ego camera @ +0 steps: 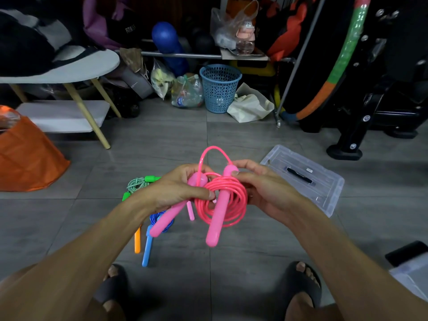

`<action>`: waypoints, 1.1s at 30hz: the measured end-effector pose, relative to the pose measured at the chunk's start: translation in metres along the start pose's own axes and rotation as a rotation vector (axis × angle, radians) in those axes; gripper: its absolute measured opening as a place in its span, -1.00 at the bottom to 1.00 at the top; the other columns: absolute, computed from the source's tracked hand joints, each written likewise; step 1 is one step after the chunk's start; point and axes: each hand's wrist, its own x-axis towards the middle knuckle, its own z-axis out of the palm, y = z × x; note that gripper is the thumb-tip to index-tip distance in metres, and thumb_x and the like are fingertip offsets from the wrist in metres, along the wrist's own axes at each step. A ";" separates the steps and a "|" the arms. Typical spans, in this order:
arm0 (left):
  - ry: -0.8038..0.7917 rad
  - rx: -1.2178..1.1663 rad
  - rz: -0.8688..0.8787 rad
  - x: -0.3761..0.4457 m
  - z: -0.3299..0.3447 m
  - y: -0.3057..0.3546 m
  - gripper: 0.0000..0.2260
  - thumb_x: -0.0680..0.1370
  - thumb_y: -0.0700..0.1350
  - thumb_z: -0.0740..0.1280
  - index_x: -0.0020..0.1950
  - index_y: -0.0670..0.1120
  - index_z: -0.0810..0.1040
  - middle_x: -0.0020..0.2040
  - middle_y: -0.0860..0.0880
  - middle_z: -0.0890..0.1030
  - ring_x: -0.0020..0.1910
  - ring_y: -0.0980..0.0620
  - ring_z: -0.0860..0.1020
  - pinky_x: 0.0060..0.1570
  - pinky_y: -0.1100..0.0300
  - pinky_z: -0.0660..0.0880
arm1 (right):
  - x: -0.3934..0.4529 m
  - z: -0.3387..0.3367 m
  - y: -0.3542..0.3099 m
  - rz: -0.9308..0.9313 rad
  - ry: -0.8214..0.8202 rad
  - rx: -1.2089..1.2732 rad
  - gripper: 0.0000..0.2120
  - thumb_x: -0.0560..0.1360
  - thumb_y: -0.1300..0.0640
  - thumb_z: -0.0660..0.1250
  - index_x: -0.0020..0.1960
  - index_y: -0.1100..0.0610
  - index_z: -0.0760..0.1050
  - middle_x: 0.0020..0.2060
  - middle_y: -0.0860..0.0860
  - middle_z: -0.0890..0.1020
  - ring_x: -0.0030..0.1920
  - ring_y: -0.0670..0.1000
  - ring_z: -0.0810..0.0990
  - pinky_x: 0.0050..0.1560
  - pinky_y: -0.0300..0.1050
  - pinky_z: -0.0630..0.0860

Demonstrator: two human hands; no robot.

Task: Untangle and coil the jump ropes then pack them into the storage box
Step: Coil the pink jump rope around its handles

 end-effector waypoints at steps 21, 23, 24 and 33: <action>0.651 0.122 0.136 0.024 0.016 -0.013 -0.87 0.36 -0.31 0.42 -0.14 -0.17 0.55 -0.30 -0.01 0.58 -0.29 0.02 0.51 -0.17 0.05 0.53 | 0.005 0.012 0.031 0.008 0.365 -0.832 0.01 0.12 -0.31 0.47 0.40 0.05 0.13 0.09 0.09 0.59 0.07 0.11 0.59 0.09 0.03 0.53; 0.694 0.110 0.114 0.027 0.014 -0.014 -0.88 0.35 -0.30 0.42 -0.16 -0.19 0.55 -0.32 -0.02 0.55 -0.30 0.02 0.48 -0.21 0.06 0.49 | 0.007 0.013 0.038 -0.093 0.302 -0.858 -0.46 0.29 -0.11 0.45 0.15 0.06 0.36 -0.16 0.08 0.64 -0.15 0.14 0.64 -0.09 0.07 0.58; 0.713 0.119 0.094 0.028 0.012 -0.015 -0.86 0.31 -0.25 0.42 -0.17 -0.21 0.54 -0.32 -0.04 0.54 -0.32 0.01 0.47 -0.24 0.06 0.48 | 0.007 0.013 0.040 -0.166 0.282 -0.918 -0.66 0.37 -0.03 0.41 0.06 0.07 0.43 -0.20 0.09 0.64 -0.18 0.17 0.63 -0.12 0.06 0.57; 0.686 0.160 -0.104 0.026 0.003 -0.014 -0.65 0.17 -0.12 0.36 -0.14 -0.30 0.59 -0.32 -0.17 0.57 -0.32 -0.05 0.51 -0.17 -0.15 0.56 | 0.002 -0.007 0.026 -0.564 0.317 -1.713 -0.86 0.48 0.01 0.34 0.01 0.03 0.51 -0.17 -0.04 0.63 -0.14 0.10 0.59 -0.16 -0.04 0.40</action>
